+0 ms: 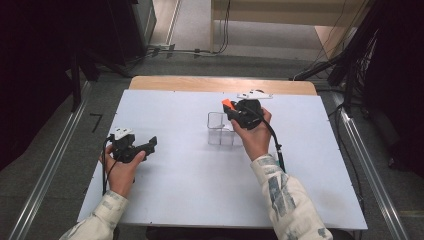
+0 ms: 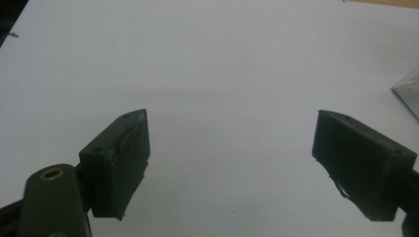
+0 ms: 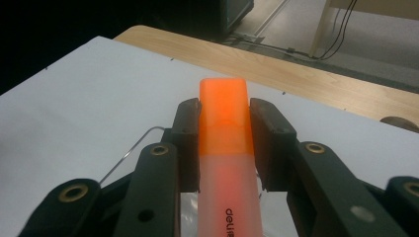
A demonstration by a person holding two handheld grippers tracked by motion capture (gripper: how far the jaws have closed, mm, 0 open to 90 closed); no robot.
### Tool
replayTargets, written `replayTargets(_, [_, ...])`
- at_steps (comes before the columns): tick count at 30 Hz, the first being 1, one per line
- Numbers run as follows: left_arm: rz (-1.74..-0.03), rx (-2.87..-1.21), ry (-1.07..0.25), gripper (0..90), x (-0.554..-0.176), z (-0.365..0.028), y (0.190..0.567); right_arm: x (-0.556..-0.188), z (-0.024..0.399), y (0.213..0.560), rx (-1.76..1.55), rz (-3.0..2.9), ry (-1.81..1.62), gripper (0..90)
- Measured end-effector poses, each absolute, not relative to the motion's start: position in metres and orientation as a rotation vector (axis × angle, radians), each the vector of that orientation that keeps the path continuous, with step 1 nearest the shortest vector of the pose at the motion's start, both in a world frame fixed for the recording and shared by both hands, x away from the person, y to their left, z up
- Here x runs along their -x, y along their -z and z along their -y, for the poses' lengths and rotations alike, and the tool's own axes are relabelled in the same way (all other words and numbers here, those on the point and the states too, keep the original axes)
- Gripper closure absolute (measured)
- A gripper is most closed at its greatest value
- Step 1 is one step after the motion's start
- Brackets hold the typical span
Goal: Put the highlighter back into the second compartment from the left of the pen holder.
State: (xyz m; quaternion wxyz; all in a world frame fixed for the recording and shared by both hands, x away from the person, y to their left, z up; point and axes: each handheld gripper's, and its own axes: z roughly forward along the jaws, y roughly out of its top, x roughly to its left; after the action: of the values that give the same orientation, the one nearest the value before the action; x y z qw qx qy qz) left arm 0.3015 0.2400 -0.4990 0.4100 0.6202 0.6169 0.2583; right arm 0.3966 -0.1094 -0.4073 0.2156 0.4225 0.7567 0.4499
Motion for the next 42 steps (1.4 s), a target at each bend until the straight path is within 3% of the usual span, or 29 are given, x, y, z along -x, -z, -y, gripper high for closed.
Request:
replayTargets(19, [-1.548, -1.565, -0.649, 15.4, -0.302, -0.240, 0.499, -0.423, 0.095, 0.411, -1.212, -2.092, -1.252, 64.7])
replayTargets(42, [-1.549, -1.565, -0.649, 15.4, -0.302, -0.241, 0.499, -0.427, 0.086, 0.410, -1.236, -2.088, -1.278, 64.5])
